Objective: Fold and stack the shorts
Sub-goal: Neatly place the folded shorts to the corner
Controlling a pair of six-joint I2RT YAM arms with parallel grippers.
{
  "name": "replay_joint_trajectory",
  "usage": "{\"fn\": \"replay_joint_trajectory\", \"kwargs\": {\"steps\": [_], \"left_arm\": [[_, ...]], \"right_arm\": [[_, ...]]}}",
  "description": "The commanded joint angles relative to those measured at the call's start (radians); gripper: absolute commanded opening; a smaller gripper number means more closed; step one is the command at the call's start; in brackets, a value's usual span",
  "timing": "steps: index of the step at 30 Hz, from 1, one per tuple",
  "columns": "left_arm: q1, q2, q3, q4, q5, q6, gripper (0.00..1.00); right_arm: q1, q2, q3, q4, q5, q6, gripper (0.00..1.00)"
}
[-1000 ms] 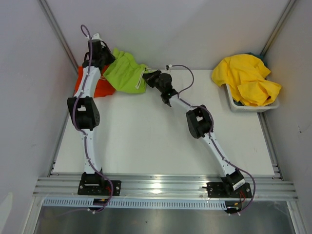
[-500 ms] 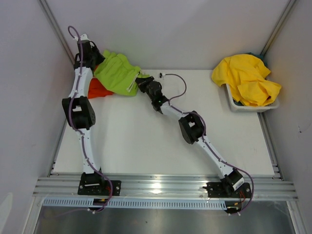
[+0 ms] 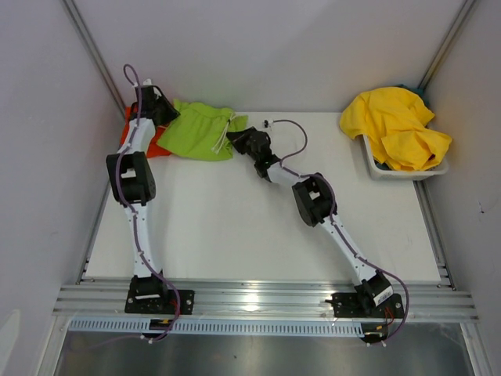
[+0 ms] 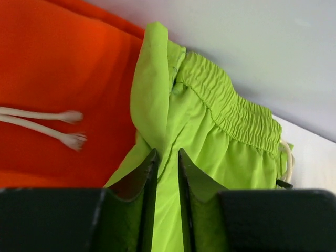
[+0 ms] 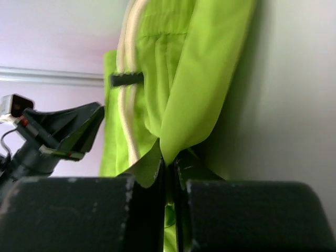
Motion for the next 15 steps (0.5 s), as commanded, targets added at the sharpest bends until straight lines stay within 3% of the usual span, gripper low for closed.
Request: {"fn": "replay_joint_trajectory", "kwargs": {"steps": [1,4,8,15], "left_arm": [[-0.03,-0.034,-0.06,0.078,0.115,-0.049,0.25],[-0.06,-0.063,-0.142,0.107,0.167,-0.06,0.3],[-0.099,-0.106,-0.224,0.118,0.141,-0.043,0.49],[-0.151,-0.201,-0.389,0.17,0.112,-0.042,0.61]], "right_arm": [[-0.072,-0.158,-0.108,0.017,-0.135,-0.094,0.0],[-0.111,-0.299,-0.356,0.075,-0.182,-0.14,0.0],[-0.152,-0.478,-0.587,0.106,-0.205,-0.198,0.0],[-0.201,-0.567,-0.707,0.026,-0.318,-0.281,0.0]]}}
